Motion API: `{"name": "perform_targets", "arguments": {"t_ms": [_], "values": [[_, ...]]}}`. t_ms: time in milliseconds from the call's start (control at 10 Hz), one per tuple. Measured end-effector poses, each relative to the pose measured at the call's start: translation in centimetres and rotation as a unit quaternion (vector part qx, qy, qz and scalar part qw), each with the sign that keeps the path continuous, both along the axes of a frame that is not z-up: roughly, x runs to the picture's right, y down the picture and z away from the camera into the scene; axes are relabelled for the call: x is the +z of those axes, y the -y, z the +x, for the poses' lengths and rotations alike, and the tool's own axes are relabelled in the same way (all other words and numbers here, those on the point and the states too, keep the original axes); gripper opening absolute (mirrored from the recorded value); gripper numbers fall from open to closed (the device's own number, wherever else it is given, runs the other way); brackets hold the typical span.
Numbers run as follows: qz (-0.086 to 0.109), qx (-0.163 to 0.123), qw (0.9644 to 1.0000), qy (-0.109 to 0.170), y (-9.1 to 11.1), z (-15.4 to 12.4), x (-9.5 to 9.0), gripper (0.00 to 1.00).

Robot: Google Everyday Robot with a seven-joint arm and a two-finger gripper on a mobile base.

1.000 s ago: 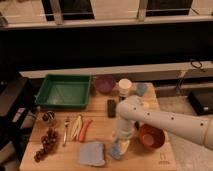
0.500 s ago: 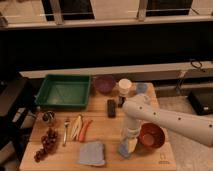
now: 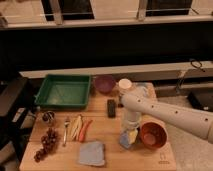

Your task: Wipe table surface with sponge

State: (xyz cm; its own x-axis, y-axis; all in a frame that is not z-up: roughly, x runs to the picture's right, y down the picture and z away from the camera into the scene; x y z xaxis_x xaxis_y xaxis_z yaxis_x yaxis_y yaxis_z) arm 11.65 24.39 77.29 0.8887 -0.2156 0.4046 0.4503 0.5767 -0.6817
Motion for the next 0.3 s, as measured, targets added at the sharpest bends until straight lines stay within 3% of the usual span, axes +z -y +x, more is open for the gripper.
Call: {"name": "perform_targets", "arguments": {"t_ms": [300], "values": [[0.004,-0.015,0.9992,0.037,0.9,-4.8,0.7,0.00]]}}
